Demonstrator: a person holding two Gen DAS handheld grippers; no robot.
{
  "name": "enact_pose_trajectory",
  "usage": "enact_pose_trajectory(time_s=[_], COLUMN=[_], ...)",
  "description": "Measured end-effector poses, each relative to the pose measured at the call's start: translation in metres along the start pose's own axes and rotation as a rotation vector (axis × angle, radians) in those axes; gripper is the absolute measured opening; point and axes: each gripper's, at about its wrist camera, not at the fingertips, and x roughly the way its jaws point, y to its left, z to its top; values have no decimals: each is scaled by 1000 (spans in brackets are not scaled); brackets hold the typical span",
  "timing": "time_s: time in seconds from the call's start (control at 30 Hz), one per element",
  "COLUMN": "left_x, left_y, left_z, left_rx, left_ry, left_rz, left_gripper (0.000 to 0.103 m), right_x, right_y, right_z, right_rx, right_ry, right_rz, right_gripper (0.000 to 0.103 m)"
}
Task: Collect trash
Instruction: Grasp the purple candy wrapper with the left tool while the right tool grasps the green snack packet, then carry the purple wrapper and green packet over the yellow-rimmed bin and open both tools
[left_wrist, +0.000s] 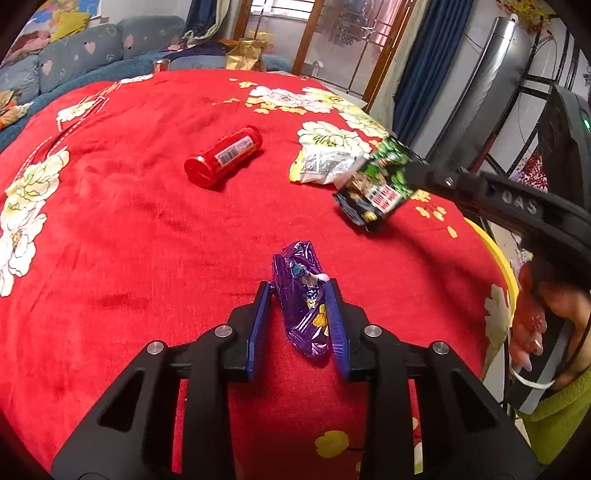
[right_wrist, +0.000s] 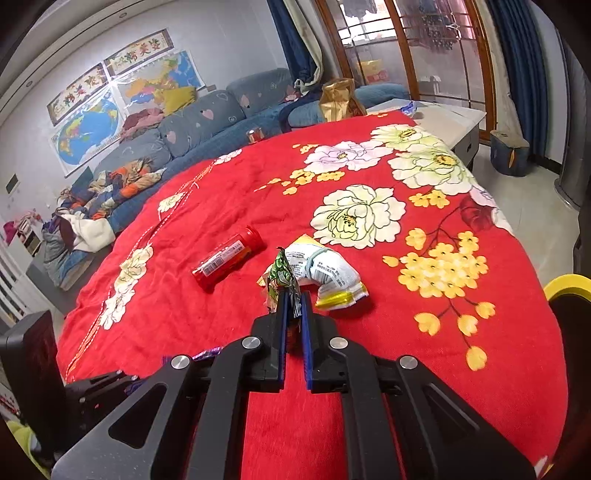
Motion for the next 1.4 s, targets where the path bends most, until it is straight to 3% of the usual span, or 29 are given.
enact_pose_trajectory(time_s=[0.67, 1.4], left_x=[-40, -35], left_y=[-55, -130], left_z=[28, 44], left_rx=[92, 218], left_ry=[-122, -144], left_rz=[-58, -121], left_gripper=[22, 22], right_x=[-78, -143], right_y=[-23, -96], right_z=[-4, -13], right_rx=[20, 137], right_ry=[-113, -223], right_rz=[-14, -111], right_gripper=[6, 6])
